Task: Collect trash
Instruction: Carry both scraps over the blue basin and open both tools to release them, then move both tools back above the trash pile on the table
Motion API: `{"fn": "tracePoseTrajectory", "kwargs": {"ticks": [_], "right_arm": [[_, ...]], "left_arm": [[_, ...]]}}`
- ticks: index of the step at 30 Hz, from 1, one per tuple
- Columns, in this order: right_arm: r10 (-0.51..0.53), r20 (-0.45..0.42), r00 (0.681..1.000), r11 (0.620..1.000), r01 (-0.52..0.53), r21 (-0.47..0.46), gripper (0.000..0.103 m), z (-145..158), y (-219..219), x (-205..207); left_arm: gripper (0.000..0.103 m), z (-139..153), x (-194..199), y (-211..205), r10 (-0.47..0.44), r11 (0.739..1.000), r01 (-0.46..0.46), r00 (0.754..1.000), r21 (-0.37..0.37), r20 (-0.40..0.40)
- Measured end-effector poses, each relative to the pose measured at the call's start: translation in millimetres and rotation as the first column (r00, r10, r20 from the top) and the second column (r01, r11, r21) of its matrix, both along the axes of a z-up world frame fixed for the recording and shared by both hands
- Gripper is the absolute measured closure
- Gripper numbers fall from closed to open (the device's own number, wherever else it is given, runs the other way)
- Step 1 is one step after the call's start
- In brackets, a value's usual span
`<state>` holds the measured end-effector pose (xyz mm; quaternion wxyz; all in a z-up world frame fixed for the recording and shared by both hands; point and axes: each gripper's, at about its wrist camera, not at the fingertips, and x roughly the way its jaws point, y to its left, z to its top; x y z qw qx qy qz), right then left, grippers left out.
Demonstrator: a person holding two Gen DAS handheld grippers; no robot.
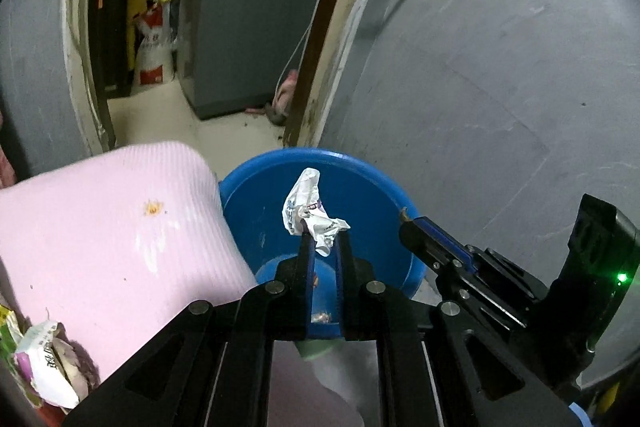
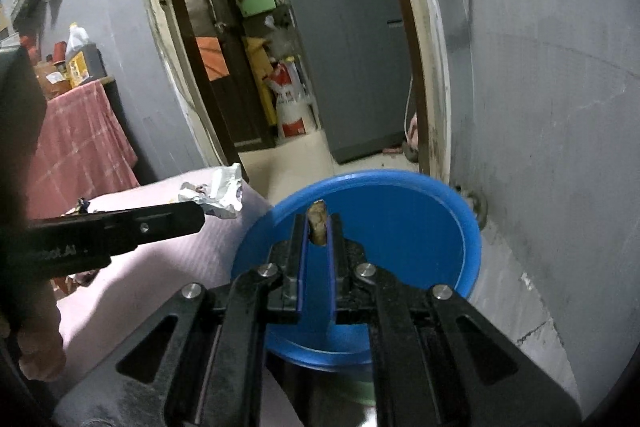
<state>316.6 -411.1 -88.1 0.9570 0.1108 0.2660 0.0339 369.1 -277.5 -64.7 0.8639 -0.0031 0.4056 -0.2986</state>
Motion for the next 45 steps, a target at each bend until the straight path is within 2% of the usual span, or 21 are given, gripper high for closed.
{"fn": "tracePoseTrajectory", "kwargs": {"ticks": [4,9,12,17,20,21,22,23,24,25,27,29,31,33,41,45], "right_arm": [[-0.012,-0.024,1.0,1.0,0.012,0.02,0.093,-4,-4,4],[-0.027,-0.024,0.999,0.999,0.028,0.035,0.091,-1,-8,1],[-0.038,-0.013,0.999,0.999,0.038,0.035,0.082,4,-9,-2],[-0.058,0.029,0.998,0.998,0.058,0.03,0.07,21,-10,-15],[-0.067,0.068,0.995,0.998,0.066,0.018,0.058,37,-8,-26],[-0.068,0.079,0.995,0.998,0.067,0.015,0.055,42,-6,-28],[-0.069,0.095,0.993,0.998,0.068,0.011,0.049,48,-5,-32],[-0.071,0.113,0.991,0.997,0.071,0.007,0.041,55,-3,-36],[-0.073,0.128,0.989,0.997,0.073,0.004,0.037,61,0,-39],[-0.074,0.141,0.987,0.997,0.074,0.003,0.03,66,2,-42],[-0.071,0.174,0.982,0.997,0.072,0.0,0.022,78,7,-50],[-0.065,0.203,0.977,0.998,0.066,0.0,0.01,89,12,-58],[-0.057,0.225,0.973,0.998,0.058,0.003,0.003,98,19,-64],[-0.047,0.243,0.969,0.999,0.048,0.002,0.0,105,26,-68],[-0.005,0.316,0.949,1.0,0.012,-0.021,0.0,124,65,-87],[0.016,0.346,0.938,0.999,-0.001,-0.042,0.0,127,84,-98]], "left_arm": [[0.091,-10,3,1,0.016,1.0,-0.015,0.999,0.026,-0.035],[0.086,-12,1,0,0.013,0.999,-0.012,0.999,0.031,-0.04],[0.076,-9,-1,0,0.018,0.999,-0.017,0.999,0.028,-0.033],[0.067,4,-9,11,0.058,0.998,-0.058,0.998,0.002,-0.004],[0.059,19,-16,27,0.094,0.995,-0.093,0.995,-0.043,0.03],[0.052,24,-17,31,0.108,0.993,-0.106,0.993,-0.052,0.042],[0.045,30,-20,39,0.131,0.99,-0.127,0.989,-0.068,0.063],[0.042,36,-22,45,0.15,0.986,-0.143,0.986,-0.08,0.079],[0.035,41,-24,49,0.165,0.984,-0.157,0.982,-0.088,0.092],[0.028,47,-28,58,0.191,0.978,-0.181,0.975,-0.101,0.11],[0.02,58,-32,69,0.226,0.97,-0.21,0.964,-0.125,0.138],[0.019,68,-42,81,0.258,0.961,-0.233,0.95,-0.15,0.174],[0.011,76,-50,92,0.282,0.955,-0.254,0.938,-0.153,0.203],[0.008,83,-60,103,0.31,0.947,-0.276,0.92,-0.163,0.24],[0.007,101,-96,138,0.365,0.931,-0.329,0.857,-0.159,0.365],[0.002,103,-113,157,0.398,0.918,-0.36,0.823,-0.168,0.406]]}}
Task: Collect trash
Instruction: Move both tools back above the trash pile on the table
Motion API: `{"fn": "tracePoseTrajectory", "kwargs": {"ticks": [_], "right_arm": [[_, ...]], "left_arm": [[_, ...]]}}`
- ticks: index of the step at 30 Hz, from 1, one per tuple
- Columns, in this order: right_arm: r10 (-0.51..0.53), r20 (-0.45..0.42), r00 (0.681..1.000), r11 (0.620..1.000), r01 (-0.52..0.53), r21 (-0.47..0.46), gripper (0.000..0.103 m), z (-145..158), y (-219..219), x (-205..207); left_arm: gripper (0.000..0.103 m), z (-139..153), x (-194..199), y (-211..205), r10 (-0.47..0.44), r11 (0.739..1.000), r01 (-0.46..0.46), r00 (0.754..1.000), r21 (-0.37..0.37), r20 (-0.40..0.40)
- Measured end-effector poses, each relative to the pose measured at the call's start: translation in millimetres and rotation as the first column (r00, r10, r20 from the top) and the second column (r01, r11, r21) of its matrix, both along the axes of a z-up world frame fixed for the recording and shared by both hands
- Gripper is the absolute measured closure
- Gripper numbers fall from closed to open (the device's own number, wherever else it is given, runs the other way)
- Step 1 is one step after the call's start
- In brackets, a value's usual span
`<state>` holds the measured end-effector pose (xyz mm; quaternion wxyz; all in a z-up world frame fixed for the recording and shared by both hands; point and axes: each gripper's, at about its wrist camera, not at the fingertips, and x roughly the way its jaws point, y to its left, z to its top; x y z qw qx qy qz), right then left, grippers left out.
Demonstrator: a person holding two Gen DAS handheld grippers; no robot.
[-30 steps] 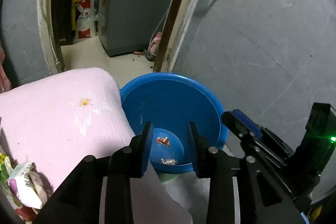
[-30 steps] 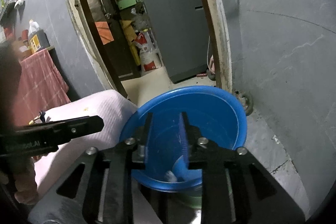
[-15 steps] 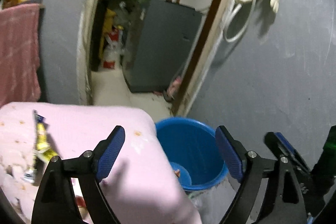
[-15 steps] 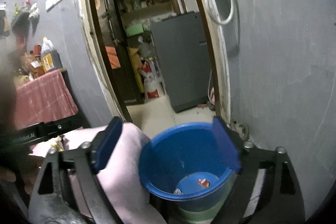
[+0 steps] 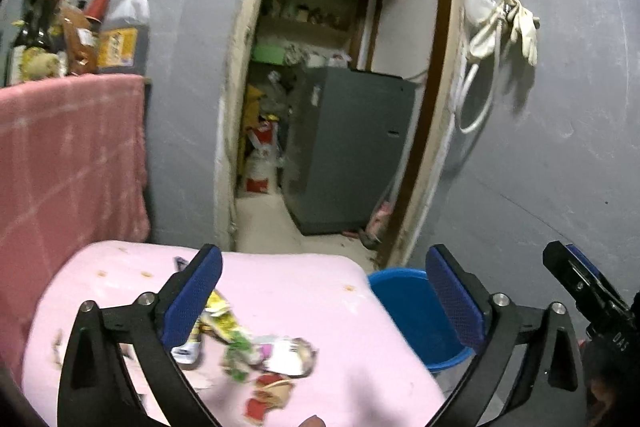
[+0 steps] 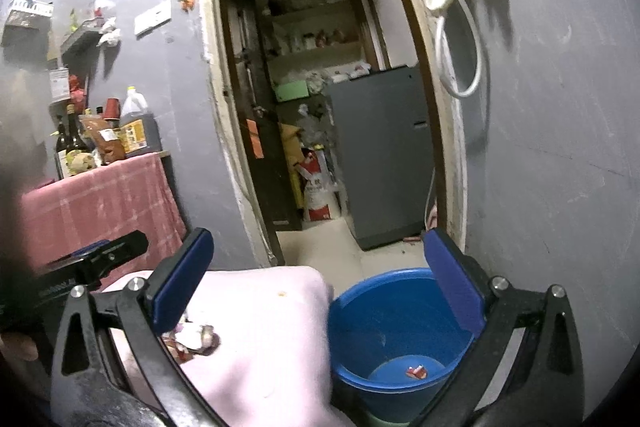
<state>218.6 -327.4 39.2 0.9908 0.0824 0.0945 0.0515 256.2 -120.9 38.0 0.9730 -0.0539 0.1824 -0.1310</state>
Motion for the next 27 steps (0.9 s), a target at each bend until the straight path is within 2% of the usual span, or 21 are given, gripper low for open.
{"fn": "tracePoseTrajectory", "kwargs": {"ticks": [7,18,27], "right_arm": [[0.036,0.05,0.998,0.999,-0.035,-0.026,0.0,6,36,-14],[0.127,0.074,0.989,0.991,-0.124,-0.042,0.0,2,83,-23],[0.199,0.053,0.979,0.976,-0.193,-0.1,0.0,-15,108,-19]], "left_arm": [[0.002,4,-27,42,0.08,0.997,-0.081,0.996,0.007,0.046],[0.002,-4,-59,101,0.202,0.979,-0.204,0.978,0.028,0.061],[0.002,-22,-70,125,0.216,0.975,-0.218,0.975,0.039,0.052]]}}
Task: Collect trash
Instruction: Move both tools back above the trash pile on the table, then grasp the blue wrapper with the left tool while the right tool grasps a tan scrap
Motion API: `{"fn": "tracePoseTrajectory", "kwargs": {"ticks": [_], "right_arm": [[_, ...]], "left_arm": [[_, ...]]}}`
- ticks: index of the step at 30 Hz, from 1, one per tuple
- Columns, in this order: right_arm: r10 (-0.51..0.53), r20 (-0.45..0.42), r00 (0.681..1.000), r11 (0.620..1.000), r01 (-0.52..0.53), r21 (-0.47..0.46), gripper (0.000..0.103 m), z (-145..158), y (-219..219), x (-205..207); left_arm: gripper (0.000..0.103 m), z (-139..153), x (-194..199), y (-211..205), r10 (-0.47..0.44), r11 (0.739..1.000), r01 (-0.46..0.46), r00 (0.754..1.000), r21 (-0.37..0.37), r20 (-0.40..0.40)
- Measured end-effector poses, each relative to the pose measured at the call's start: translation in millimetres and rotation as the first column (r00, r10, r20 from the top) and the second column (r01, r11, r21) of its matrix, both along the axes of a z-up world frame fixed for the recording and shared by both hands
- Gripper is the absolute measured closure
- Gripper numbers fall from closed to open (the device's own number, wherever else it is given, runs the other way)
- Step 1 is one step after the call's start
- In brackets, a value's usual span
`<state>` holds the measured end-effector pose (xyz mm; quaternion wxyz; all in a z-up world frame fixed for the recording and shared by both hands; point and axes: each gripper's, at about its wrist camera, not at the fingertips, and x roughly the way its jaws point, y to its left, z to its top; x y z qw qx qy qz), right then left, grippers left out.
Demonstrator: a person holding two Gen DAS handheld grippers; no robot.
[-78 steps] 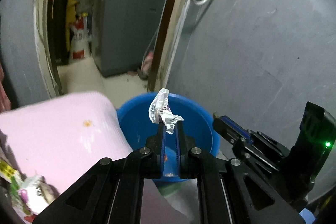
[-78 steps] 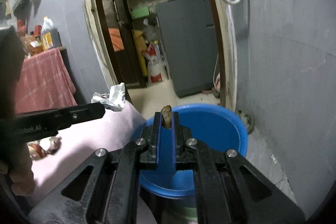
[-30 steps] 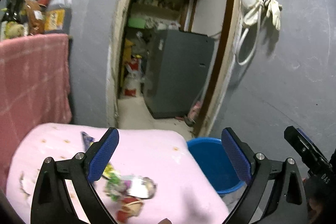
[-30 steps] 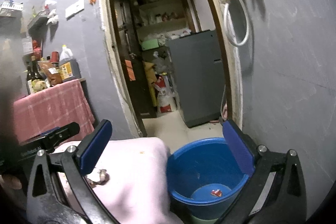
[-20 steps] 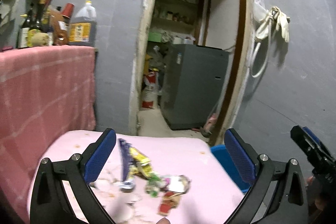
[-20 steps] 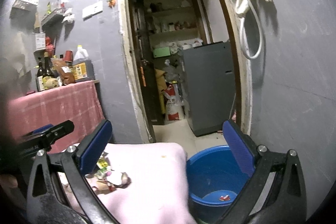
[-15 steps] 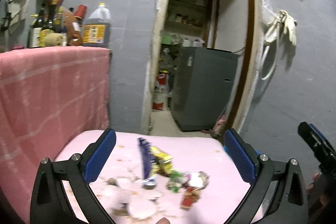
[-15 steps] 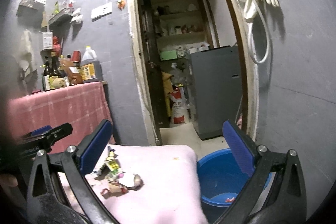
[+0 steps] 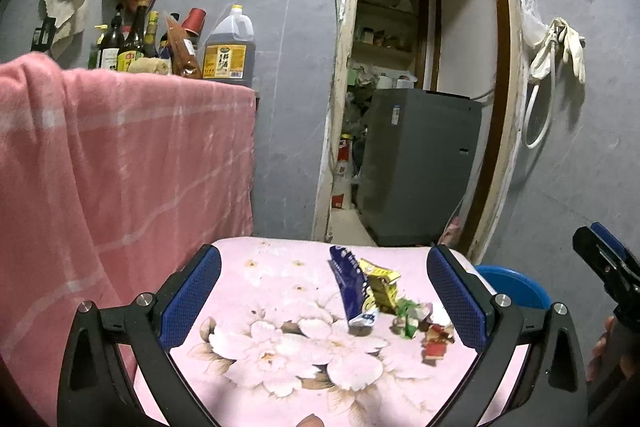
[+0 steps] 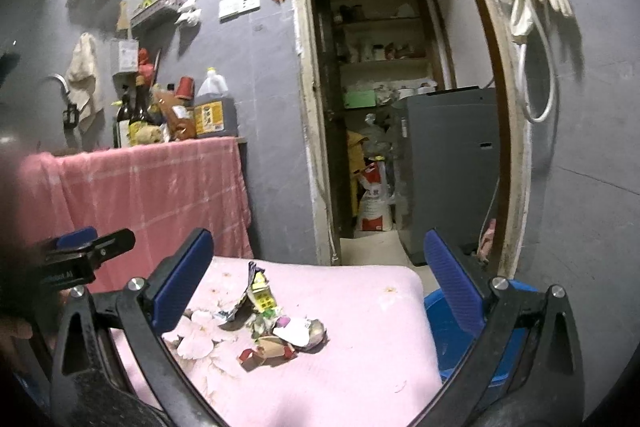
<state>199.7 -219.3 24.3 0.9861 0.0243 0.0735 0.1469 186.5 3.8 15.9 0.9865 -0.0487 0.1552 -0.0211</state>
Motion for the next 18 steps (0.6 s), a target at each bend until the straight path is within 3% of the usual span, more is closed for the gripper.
{"fn": "tracePoseTrajectory", "kwargs": {"ticks": [11,18], "right_arm": [[0.03,-0.143,0.989,0.999,-0.032,-0.009,0.0,-35,0,24],[0.054,-0.231,0.971,0.998,-0.056,-0.001,0.001,-53,4,43]], "left_arm": [[0.002,-28,15,3,-0.041,0.999,0.041,0.996,-0.004,-0.081],[0.003,-49,39,6,-0.064,0.998,0.062,0.98,-0.018,-0.19]]}}
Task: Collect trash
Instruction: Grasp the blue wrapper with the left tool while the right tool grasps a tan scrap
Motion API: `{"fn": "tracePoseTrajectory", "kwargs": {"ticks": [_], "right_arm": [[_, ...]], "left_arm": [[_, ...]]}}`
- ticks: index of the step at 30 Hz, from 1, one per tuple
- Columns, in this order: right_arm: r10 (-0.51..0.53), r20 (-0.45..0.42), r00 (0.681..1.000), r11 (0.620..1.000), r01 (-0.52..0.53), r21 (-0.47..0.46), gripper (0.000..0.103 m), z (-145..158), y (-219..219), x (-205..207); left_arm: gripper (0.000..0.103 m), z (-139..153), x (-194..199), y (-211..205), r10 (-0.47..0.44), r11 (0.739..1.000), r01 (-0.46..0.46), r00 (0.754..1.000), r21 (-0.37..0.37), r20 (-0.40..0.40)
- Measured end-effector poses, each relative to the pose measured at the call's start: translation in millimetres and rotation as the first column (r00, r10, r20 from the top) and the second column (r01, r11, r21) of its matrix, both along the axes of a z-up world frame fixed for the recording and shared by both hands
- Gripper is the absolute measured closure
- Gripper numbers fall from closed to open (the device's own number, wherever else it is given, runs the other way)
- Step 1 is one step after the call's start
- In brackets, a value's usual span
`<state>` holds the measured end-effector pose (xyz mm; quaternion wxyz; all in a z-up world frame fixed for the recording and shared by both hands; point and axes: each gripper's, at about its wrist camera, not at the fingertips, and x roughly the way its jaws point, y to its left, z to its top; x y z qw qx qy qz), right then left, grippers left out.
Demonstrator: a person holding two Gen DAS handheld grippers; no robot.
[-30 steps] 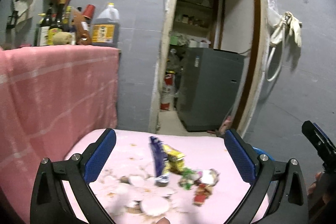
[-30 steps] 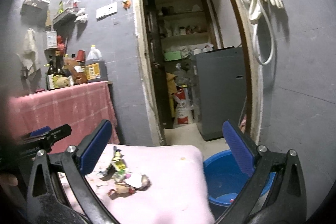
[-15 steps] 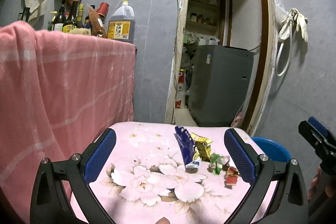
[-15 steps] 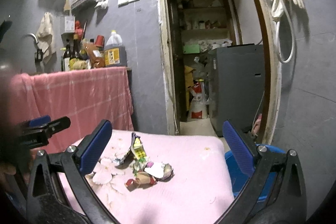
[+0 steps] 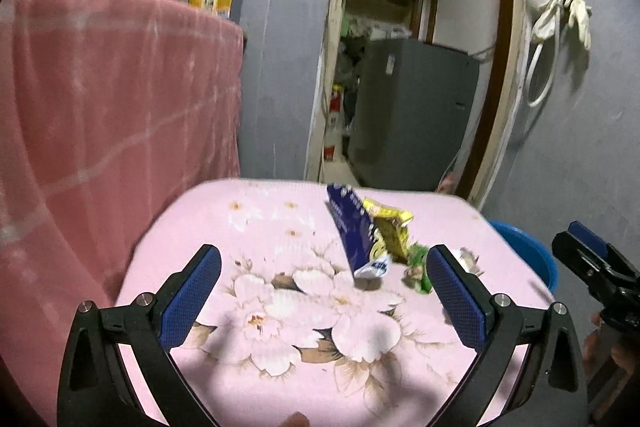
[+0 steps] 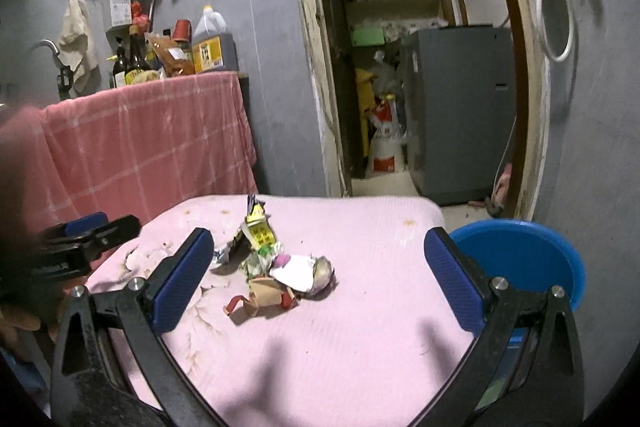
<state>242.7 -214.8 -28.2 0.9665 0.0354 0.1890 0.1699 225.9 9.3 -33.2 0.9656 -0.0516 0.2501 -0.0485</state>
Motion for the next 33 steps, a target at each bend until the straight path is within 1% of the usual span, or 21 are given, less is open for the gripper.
{"fn": "tracePoseTrajectory", "kwargs": {"ticks": [2,3,4,5,6,7,10,12,16,18,20,21,23,24,26,29,33], "right_arm": [[0.028,-0.039,0.999,1.0,-0.028,-0.003,0.002,-6,3,8],[0.045,-0.054,0.997,0.999,-0.046,-0.003,0.004,-8,6,10],[0.058,-0.07,0.996,0.998,-0.059,-0.005,0.009,-11,8,13],[0.071,-0.089,0.994,0.997,-0.072,-0.01,0.015,-14,11,15],[0.085,-0.109,0.99,0.996,-0.088,-0.016,0.018,-17,14,18],[0.099,-0.129,0.987,0.995,-0.102,-0.019,0.022,-20,17,21],[0.125,-0.168,0.978,0.99,-0.133,-0.037,0.029,-26,26,26],[0.137,-0.201,0.97,0.988,-0.149,-0.047,0.031,-31,32,33],[0.144,-0.257,0.956,0.986,-0.161,-0.049,0.038,-38,38,44],[0.146,-0.278,0.949,0.985,-0.165,-0.047,0.045,-41,39,49],[0.146,-0.294,0.945,0.985,-0.166,-0.042,0.059,-44,39,52],[0.148,-0.297,0.943,0.985,-0.166,-0.036,0.062,-44,38,52],[0.146,-0.3,0.943,0.987,-0.161,-0.024,0.073,-46,35,52],[0.146,-0.299,0.943,0.987,-0.159,-0.02,0.074,-45,33,52],[0.141,-0.296,0.945,0.988,-0.152,-0.014,0.081,-44,29,50],[0.131,-0.296,0.946,0.99,-0.14,-0.009,0.081,-45,25,49],[0.109,-0.294,0.949,0.994,-0.113,0.002,0.082,-45,17,46]], "left_arm": [[0.008,-6,7,1,0.0,1.0,0.0,1.0,-0.003,-0.025],[0.016,-10,12,3,-0.012,1.0,0.011,0.999,-0.015,-0.052],[0.024,-14,16,4,-0.023,0.999,0.021,0.997,-0.027,-0.074],[0.028,-17,21,6,-0.033,0.999,0.029,0.995,-0.036,-0.099],[0.033,-20,24,7,-0.041,0.998,0.036,0.992,-0.045,-0.121],[0.036,-24,28,9,-0.048,0.998,0.041,0.989,-0.053,-0.142],[0.037,-30,33,12,-0.053,0.996,0.04,0.983,-0.076,-0.177],[0.037,-33,34,13,-0.059,0.995,0.043,0.98,-0.087,-0.192],[0.037,-35,37,13,-0.067,0.995,0.049,0.975,-0.091,-0.21],[0.037,-35,40,12,-0.075,0.994,0.056,0.974,-0.09,-0.215],[0.037,-35,41,10,-0.084,0.994,0.066,0.973,-0.087,-0.217],[0.037,-35,42,9,-0.089,0.994,0.072,0.972,-0.086,-0.218],[0.037,-34,45,6,-0.106,0.992,0.089,0.97,-0.087,-0.219],[0.037,-34,46,4,-0.119,0.991,0.102,0.968,-0.086,-0.22],[0.037,-34,46,-1,-0.137,0.989,0.122,0.966,-0.08,-0.222],[0.037,-33,50,-9,-0.168,0.985,0.155,0.96,-0.074,-0.226],[0.042,-33,60,-19,-0.187,0.982,0.179,0.953,-0.051,-0.24]]}}
